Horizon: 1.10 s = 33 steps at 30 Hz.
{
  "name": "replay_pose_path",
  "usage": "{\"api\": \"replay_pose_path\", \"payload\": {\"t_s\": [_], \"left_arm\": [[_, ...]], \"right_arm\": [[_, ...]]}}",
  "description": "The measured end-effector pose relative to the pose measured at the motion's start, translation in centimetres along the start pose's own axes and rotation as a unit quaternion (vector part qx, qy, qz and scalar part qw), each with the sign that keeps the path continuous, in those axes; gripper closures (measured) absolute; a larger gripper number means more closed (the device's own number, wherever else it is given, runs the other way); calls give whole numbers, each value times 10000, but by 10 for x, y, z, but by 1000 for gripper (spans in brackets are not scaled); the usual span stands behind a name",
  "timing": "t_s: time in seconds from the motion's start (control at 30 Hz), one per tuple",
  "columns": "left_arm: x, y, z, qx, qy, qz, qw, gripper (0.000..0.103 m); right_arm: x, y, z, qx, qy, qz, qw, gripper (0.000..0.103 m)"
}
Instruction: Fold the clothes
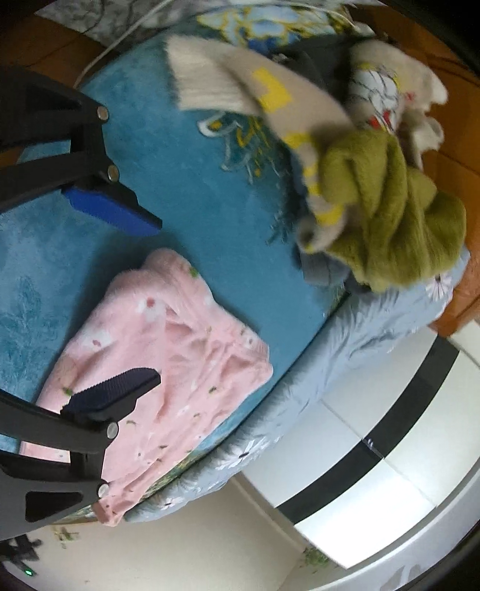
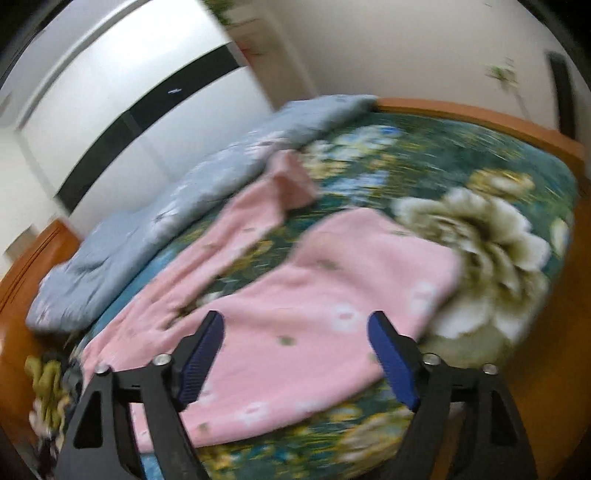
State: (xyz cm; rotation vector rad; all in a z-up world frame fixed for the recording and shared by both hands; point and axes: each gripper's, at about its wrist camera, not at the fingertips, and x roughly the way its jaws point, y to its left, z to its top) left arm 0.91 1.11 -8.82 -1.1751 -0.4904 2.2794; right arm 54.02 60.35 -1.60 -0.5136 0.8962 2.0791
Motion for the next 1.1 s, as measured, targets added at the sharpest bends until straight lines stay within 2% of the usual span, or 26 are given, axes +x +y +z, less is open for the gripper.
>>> {"api": "replay_pose_path", "payload": {"t_s": [0.1, 0.23, 0.3, 0.47, 0.53, 0.63, 0.73, 0.9, 0.97, 1.07, 1.1], "left_arm": [[8, -6, 11, 131, 82, -184, 9997, 20], [36, -15, 42, 213, 133, -335, 9991, 16], [50, -20, 57, 254, 158, -411, 9987, 12], [85, -32, 96, 346, 209, -632, 9972, 12], [108, -37, 113, 339, 227, -963, 9945, 9], [146, -44, 126, 379, 666, -1070, 9913, 6], [190, -47, 136, 376, 1300, -809, 9875, 6], [244, -32, 160, -153, 1596, -834, 9835, 8], [264, -25, 166, -470, 1783, -1182, 9757, 8], [290, -20, 167, -1025, 2271, -1975, 9481, 8], [297, -20, 165, -1156, 2411, -2140, 9395, 8]], "right_arm": [[11, 38, -2, -390, 69, 404, 9984, 17], [34, 77, 1, -481, 139, 828, 9953, 17], [46, 94, 4, -529, 192, 901, 9943, 17], [80, 123, 14, -704, 318, 937, 9926, 17], [94, 134, 17, -760, 324, 975, 9918, 17], [112, 146, 17, -885, 415, 1028, 9899, 17], [130, 153, 15, -1052, 579, 1035, 9874, 17], [159, 158, 11, -1222, 791, 993, 9843, 17], [169, 157, 10, -1248, 867, 946, 9838, 17], [179, 158, 10, -1260, 918, 903, 9836, 17], [182, 158, 10, -1255, 938, 885, 9837, 17]]}}
